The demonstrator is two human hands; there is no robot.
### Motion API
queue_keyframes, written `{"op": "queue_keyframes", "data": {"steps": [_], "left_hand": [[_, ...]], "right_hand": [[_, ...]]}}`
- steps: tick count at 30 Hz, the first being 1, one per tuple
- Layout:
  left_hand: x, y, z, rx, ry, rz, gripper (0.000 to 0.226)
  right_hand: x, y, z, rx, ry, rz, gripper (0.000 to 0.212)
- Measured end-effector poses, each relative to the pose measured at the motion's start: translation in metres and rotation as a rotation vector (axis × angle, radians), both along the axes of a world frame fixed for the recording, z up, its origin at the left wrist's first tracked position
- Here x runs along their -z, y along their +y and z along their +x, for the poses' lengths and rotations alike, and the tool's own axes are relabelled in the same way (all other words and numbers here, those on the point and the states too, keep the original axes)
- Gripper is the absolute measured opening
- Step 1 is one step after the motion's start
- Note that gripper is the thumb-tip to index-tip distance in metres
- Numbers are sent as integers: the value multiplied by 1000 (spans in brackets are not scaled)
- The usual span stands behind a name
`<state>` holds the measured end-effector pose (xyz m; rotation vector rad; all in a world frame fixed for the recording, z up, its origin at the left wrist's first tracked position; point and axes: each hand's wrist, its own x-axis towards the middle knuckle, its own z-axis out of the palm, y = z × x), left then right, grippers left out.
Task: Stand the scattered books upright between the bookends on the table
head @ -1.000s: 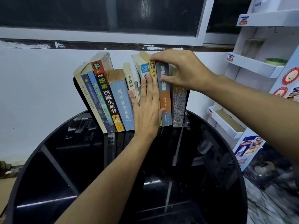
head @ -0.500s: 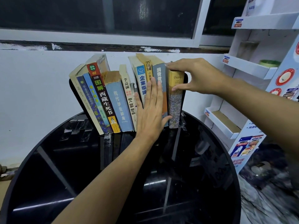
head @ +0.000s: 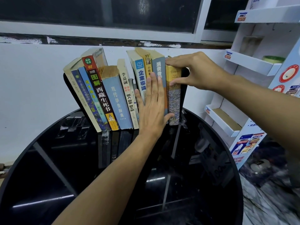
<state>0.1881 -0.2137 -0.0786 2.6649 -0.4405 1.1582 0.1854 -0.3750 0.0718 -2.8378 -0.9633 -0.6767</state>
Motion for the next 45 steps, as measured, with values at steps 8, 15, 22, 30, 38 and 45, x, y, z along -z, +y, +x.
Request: {"op": "queue_keyframes", "data": {"steps": [8, 15, 22, 30, 38, 45], "left_hand": [[1, -3, 3, -20, -12, 0, 138], [3, -3, 7, -26, -40, -14, 137], [4, -4, 8, -26, -46, -17, 137], [4, -3, 9, -19, -51, -13, 135], [6, -3, 11, -28, -50, 5, 136], [-1, 0, 5, 13, -5, -10, 131]], "right_hand": [[3, -1, 5, -2, -24, -3, 71], [7, -4, 12, -16, -70, 5, 70], [8, -6, 16, -8, -74, 8, 69], [8, -4, 13, -5, -58, 12, 69], [10, -6, 17, -8, -69, 33, 69], [10, -2, 13, 31, -61, 15, 69]]}}
